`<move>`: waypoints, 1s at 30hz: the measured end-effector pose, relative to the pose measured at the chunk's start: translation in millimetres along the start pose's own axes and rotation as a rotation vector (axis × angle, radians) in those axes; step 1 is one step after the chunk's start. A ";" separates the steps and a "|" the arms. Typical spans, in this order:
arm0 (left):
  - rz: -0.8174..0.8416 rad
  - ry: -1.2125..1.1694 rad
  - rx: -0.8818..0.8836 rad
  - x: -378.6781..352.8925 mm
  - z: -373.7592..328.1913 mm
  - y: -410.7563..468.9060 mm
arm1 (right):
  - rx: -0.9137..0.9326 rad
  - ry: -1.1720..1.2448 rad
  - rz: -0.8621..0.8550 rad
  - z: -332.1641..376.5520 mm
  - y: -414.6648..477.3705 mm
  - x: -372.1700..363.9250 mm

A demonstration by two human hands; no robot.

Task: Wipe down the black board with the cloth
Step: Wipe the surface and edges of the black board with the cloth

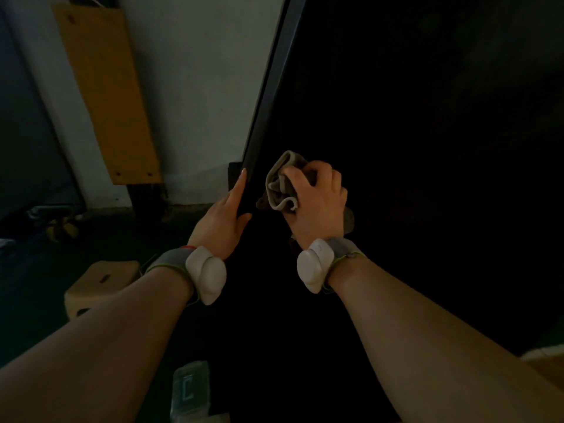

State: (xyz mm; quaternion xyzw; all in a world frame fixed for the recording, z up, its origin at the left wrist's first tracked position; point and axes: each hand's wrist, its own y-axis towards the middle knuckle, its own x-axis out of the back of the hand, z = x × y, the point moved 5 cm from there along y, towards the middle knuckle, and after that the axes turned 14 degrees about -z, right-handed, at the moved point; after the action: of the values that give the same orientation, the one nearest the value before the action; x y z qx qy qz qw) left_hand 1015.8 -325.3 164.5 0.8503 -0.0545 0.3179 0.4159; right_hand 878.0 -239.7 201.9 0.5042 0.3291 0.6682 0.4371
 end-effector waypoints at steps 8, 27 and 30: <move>0.081 0.002 0.070 -8.5 29.7 -30.3 | 0.101 -0.045 0.162 -4.1 -23.4 -5.2; 0.118 -0.095 0.153 -14.7 44.6 -40.8 | 0.004 -0.002 -0.123 -1.7 -2.6 0.5; 0.092 -0.077 0.147 -17.0 45.0 -42.4 | 0.026 -0.019 -0.049 -2.4 -17.1 -8.5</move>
State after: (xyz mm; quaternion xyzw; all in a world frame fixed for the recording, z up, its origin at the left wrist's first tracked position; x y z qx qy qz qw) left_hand 1039.8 -334.1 105.8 0.8867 -0.0861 0.3071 0.3347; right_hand 881.0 -240.6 182.9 0.5079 0.3458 0.6480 0.4500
